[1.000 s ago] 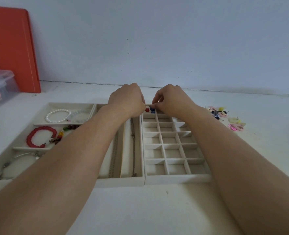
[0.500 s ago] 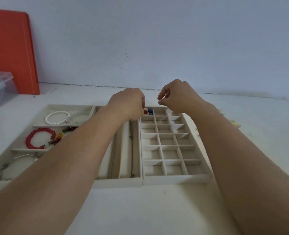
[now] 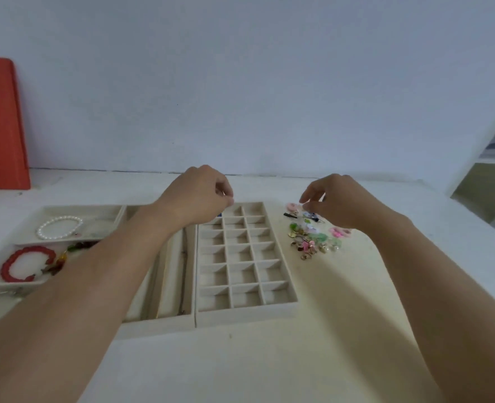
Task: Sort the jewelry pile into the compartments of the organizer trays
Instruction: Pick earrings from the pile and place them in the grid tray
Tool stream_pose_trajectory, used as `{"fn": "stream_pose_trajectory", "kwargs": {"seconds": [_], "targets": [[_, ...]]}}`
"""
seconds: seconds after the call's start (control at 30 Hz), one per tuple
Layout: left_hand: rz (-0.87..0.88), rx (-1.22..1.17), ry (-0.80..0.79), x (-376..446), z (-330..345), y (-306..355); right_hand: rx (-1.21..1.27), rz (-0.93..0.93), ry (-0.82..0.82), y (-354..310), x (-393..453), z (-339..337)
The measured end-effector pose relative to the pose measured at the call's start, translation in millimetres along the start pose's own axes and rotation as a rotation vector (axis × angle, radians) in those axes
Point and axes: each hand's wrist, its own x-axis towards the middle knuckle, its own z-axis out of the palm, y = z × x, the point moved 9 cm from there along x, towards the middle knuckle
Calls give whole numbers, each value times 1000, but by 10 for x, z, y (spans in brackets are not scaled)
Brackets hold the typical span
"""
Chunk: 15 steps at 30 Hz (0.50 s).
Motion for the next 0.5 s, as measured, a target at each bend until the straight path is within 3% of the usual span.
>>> {"fn": "stream_pose_trajectory", "kwargs": {"seconds": [0.2, 0.37, 0.5], "targets": [[125, -13, -161, -23, 429, 555, 35, 49, -50, 383, -212, 357], [158, 2, -235, 84, 779, 904, 104, 32, -14, 494, -311, 273], [156, 30, -275, 152, 1024, 1041, 45, 39, -82, 567, -340, 336]]}}
